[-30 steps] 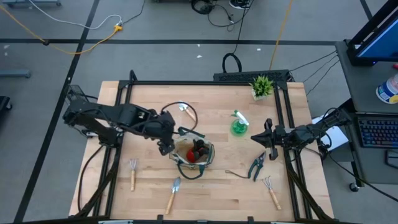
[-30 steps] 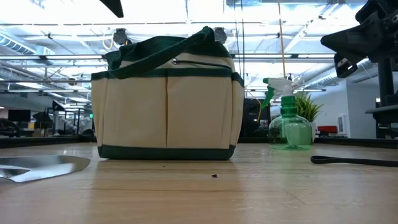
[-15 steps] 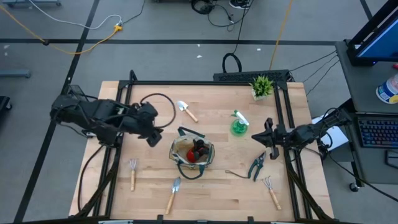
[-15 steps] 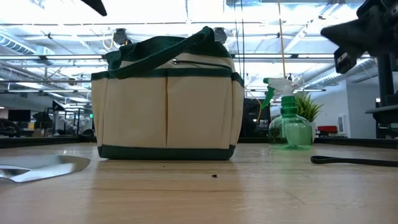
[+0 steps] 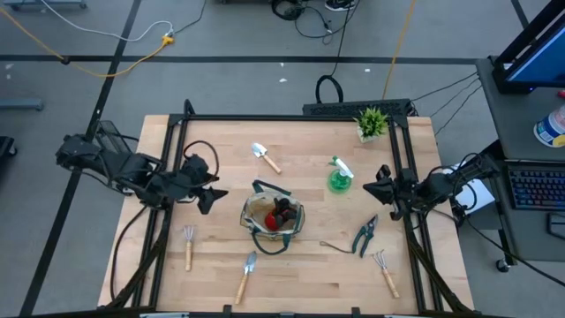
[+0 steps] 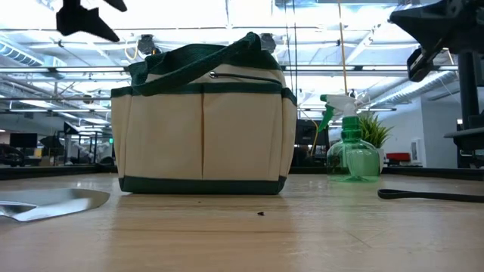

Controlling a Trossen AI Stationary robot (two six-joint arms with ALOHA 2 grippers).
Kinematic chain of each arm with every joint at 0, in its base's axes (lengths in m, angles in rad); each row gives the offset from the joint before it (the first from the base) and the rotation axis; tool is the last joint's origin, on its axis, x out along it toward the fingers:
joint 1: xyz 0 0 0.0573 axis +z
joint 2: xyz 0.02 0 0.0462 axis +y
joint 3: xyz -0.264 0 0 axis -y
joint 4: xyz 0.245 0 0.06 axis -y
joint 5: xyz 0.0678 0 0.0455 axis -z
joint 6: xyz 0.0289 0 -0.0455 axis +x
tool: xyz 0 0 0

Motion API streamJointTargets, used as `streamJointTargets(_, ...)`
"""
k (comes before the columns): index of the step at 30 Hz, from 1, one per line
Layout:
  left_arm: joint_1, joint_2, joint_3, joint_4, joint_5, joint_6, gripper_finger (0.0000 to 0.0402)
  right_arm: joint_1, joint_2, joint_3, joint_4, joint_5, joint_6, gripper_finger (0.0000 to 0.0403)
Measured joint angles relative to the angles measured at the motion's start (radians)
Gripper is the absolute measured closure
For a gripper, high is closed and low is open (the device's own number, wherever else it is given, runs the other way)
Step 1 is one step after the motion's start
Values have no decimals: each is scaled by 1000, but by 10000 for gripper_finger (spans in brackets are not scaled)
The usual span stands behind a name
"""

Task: Pick & Place Garden tools in Gardening bag
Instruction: Put the spray bottle into the gardening bag

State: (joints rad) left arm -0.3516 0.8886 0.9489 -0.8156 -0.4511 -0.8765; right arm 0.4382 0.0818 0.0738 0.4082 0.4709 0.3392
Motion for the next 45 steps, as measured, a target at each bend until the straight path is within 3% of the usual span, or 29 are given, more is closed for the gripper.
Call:
streamJointTargets(15, -56, -195, -397, 402, -58, -2, 94, 0, 0, 0, 111, 0, -3, 403)
streamJointTargets(22, -56, -203, -499, 496, -72, 43, 94, 0, 0, 2, 131, 5, -52, 403)
streamJointTargets(27, -56, -204, -551, 548, -82, 43, 94, 0, 47, 64, 93, 66, -134, 403)
streamJointTargets(35, -56, -227, -579, 594, -81, 92, 94, 0, 245, 305, -272, 151, -84, 403)
streamJointTargets(45, -56, -370, -601, 602, -80, 215, 94, 0, 541, 618, -666, 188, -54, 400)
